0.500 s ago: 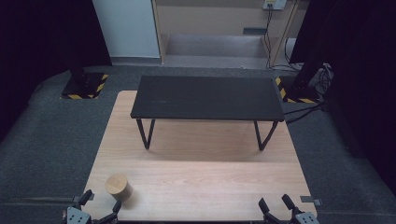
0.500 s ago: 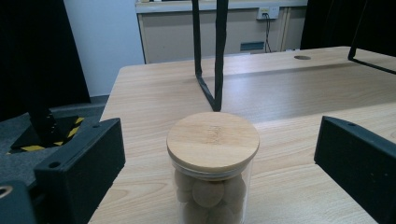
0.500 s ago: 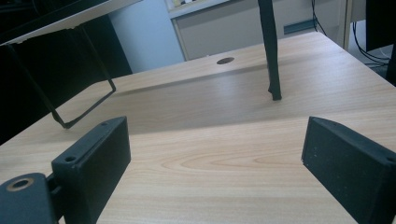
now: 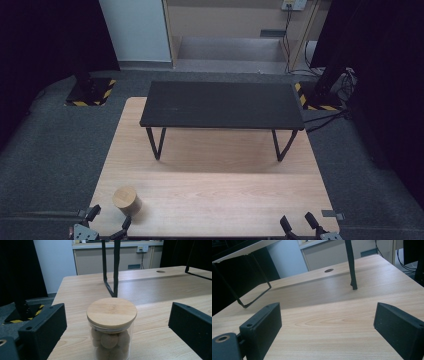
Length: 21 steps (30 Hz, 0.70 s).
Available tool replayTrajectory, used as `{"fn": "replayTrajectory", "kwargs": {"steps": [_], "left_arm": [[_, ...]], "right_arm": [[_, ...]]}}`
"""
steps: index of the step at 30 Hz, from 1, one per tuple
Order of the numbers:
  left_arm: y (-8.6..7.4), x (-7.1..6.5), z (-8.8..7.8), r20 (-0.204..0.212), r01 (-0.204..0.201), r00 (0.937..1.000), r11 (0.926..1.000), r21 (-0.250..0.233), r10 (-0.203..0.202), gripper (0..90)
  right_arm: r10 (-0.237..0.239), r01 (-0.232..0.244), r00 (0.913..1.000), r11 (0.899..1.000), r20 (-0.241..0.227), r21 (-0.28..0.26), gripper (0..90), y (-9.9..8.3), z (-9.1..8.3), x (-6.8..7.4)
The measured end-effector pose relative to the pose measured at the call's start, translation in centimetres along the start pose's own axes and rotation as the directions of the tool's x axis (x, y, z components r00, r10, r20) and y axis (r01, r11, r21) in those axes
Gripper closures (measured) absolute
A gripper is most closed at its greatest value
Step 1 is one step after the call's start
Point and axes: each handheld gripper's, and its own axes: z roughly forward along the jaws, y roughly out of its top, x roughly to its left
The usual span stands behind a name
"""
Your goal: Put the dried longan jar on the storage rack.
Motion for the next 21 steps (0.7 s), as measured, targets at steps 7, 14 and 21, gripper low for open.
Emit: {"fn": "replayTrajectory", "kwargs": {"steps": [7, 14, 21], "left_arm": [[-0.7, 0.1, 1.1, -0.001, 0.008, 1.0, 0.9999, 0.014, -0.008, 0.3], [-1.9, 0.1, 2.8, -0.01, -0.002, 0.9999, 0.9994, 0.033, 0.002, 1.4], [-2.9, 0.2, 4.3, -0.006, -0.007, 1.0, 0.9991, 0.043, 0.007, 1.6]], "right_arm": [[0.003, -0.003, 0.9999, 1.0, 0.014, 0.009, 7.9, -0.2, -0.3, -0.1], [0.01, -0.01, 0.9995, 1.0, 0.028, 0.017, 7.7, -0.5, -0.5, -0.2], [0.014, -0.016, 0.9991, 0.999, 0.039, 0.031, 7.8, -0.7, -0.6, -0.3]]}}
